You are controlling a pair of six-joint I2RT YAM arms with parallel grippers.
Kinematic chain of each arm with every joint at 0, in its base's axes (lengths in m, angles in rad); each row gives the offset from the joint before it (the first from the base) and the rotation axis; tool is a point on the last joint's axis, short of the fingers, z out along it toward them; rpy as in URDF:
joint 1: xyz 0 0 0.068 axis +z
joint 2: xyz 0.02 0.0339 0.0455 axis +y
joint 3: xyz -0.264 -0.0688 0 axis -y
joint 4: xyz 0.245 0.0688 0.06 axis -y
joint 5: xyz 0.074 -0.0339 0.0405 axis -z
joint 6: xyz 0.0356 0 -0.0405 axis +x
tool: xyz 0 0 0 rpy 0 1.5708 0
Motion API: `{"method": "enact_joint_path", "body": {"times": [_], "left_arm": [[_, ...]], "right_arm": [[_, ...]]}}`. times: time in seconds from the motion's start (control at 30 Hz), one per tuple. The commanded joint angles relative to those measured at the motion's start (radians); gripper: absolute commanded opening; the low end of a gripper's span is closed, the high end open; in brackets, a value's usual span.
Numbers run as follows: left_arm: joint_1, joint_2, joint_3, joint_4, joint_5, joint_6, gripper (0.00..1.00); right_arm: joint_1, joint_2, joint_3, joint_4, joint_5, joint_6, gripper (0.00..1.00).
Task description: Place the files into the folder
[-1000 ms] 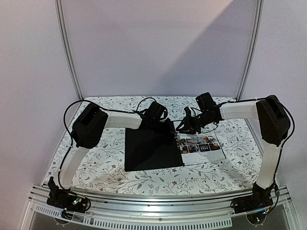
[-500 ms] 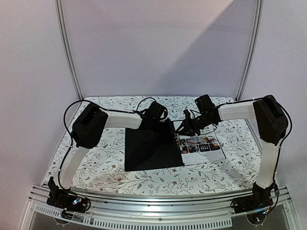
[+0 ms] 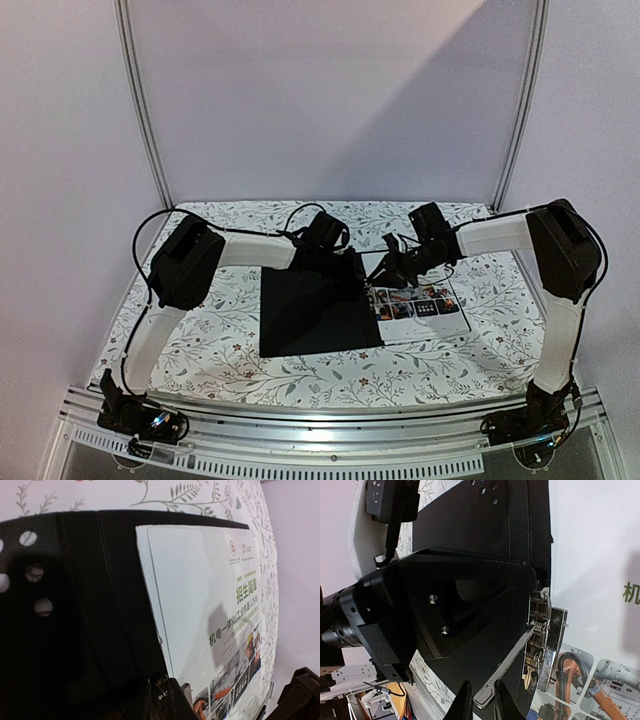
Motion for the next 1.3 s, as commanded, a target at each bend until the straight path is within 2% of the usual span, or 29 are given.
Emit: {"method": "enact_joint_path", "body": {"times": [0.0,0.2,0.33,0.57,0.7,1.0,1.27], "left_arm": [[-0.025,0.022,-0.002,-0.063,0.019,0.009,0.13],[-0.025,0.022,-0.007,-0.061,0.018,0.008,0.13],[-0.025,0.025,-0.004,-0.057,0.020,0.005,0.13],[-0.025,0.024,-0.004,-0.058,0.023,0.006,0.13],[-0.025,0.022,-0.004,-0.058,0.024,0.006,0.13],[-0.025,0.022,-0.005,-0.057,0.025,0.007,0.13],[-0.025,0.025,-0.006,-0.055,0.030,0.007,0.13]], "right_arm": [[0.003,-0.006,-0.031,-0.002,0.024,0.009,0.14],[0.020,-0.019,-0.085,0.039,0.011,0.040,0.13],[0.025,-0.020,-0.104,0.055,0.007,0.051,0.17],[0.025,-0.024,-0.054,0.047,0.015,0.055,0.18],[0.022,-0.010,0.018,0.002,0.018,0.038,0.24],[0.007,-0.020,0.070,-0.062,0.040,0.014,0.47],[-0.006,-0.044,0.034,-0.050,0.043,0.021,0.48]]}}
